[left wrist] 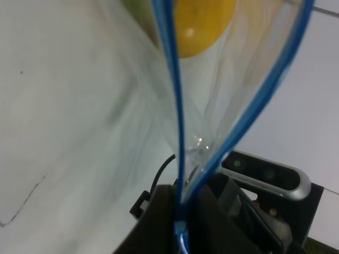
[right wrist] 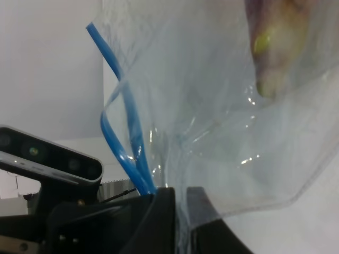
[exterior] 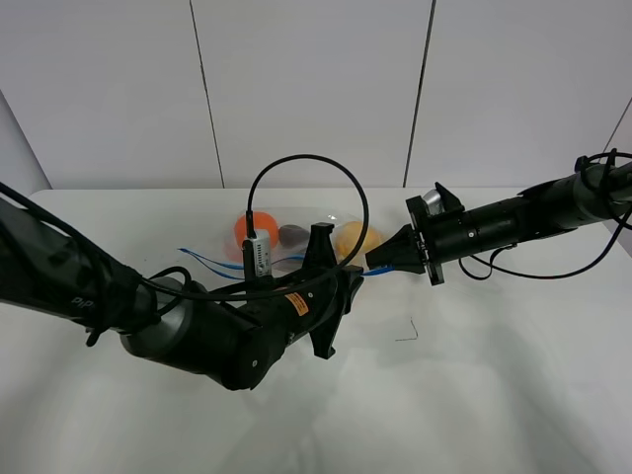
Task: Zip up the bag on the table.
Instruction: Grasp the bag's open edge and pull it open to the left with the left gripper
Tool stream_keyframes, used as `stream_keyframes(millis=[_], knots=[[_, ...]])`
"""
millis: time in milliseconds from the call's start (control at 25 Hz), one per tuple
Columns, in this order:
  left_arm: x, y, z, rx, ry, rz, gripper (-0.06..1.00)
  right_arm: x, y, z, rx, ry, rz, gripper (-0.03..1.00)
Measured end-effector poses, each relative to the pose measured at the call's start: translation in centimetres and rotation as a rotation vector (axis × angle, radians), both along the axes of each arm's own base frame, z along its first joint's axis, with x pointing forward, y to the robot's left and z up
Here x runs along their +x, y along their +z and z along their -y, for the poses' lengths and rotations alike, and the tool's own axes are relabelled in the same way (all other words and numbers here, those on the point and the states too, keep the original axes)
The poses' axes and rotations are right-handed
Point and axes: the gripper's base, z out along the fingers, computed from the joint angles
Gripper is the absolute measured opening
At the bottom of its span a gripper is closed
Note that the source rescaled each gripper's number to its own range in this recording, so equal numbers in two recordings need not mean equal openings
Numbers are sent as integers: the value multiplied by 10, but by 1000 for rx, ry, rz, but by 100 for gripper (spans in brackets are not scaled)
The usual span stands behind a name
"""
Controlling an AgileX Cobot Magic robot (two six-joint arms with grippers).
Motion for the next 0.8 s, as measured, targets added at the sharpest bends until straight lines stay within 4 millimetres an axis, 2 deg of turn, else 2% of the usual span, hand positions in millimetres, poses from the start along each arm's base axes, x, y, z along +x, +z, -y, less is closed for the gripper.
stream_keyframes(millis=[480, 800], knots=[[4, 0, -4, 8, 9, 5, 0, 0, 0, 0, 1, -1, 0, 0], [17, -9, -33, 40, 55, 18, 0, 2, 1, 0, 2, -20, 5, 0]])
